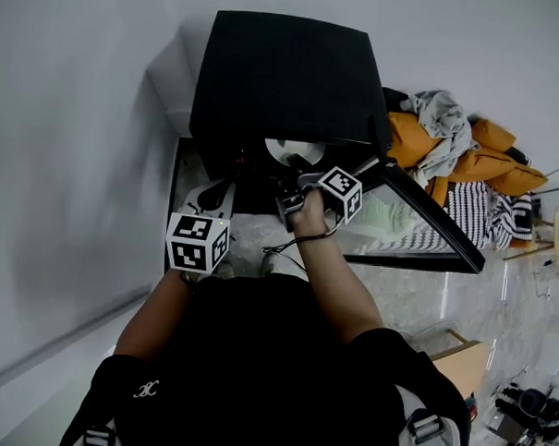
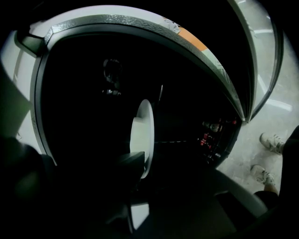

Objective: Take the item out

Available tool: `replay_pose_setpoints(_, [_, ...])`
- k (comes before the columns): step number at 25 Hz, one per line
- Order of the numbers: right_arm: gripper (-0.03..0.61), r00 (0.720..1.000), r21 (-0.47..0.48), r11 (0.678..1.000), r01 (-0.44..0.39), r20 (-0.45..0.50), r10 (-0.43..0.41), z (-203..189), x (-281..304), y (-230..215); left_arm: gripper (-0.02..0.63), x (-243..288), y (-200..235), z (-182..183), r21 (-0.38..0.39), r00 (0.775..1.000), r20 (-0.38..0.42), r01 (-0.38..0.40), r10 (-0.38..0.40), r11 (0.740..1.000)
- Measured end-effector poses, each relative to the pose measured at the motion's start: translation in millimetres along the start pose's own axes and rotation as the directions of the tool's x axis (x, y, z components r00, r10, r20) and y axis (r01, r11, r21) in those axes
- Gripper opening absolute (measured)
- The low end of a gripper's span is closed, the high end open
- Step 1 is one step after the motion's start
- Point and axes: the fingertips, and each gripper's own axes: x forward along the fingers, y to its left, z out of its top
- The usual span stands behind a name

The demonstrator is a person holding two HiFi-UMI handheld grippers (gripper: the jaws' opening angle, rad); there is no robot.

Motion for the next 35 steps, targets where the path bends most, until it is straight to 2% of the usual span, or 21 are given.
replay_pose_setpoints(8, [0.034, 0.998, 0.005, 0.998, -0.059, -0.013, 0.059, -4, -4, 0, 0.008, 0, 2, -2, -0.005, 1.0, -0.005, 0.001, -0.001, 1.0])
replay_pose_setpoints(15, [0.023, 0.998, -0.024, 0.997, -0.069, -0.01, 0.069, -5, -10, 2, 0.008, 4, -1, -2, 0.005, 1.0, -0.008, 0.028, -0.028, 1.0])
replay_pose_setpoints(25, [0.021, 0.995, 0.014, 0.995, -0.1, -0.001, 0.1, -19, -31, 3, 0.008, -2, 2, -4, 0.009, 0.999, -0.008, 0.054, -0.054, 0.998])
replay_pose_setpoints(35, [0.021, 0.993, 0.029, 0.993, -0.117, 0.025, 0.116, -41, -73, 5, 0.008, -15, -4, -17, 0.028, 0.992, -0.032, 0.126, -0.125, 0.992])
